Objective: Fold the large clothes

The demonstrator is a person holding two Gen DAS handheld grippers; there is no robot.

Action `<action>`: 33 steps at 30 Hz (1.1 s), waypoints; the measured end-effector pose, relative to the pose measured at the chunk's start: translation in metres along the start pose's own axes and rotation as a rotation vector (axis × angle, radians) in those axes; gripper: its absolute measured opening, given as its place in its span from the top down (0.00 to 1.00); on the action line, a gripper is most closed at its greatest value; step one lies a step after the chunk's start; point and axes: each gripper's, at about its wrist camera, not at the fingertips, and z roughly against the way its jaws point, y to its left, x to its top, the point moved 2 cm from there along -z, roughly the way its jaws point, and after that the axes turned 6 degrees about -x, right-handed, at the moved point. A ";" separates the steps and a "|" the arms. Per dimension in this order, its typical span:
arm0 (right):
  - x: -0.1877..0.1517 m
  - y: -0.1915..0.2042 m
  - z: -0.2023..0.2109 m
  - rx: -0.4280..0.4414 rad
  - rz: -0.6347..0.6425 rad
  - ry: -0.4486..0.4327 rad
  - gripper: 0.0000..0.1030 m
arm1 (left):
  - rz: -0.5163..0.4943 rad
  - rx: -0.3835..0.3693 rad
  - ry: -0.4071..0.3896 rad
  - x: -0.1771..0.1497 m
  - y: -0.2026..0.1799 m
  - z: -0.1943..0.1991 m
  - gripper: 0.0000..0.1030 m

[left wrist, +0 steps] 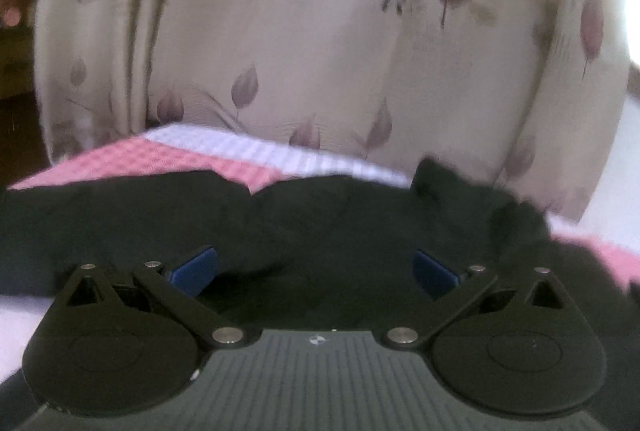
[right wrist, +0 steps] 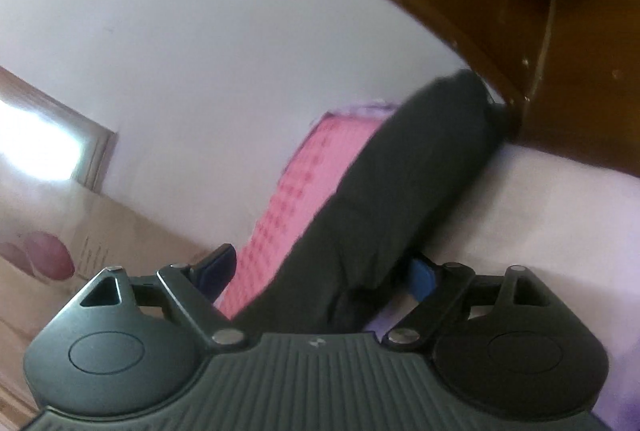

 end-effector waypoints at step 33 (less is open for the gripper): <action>-0.439 0.326 -0.110 0.444 1.079 0.384 0.89 | 0.417 -0.116 -0.066 -0.012 0.064 0.011 0.00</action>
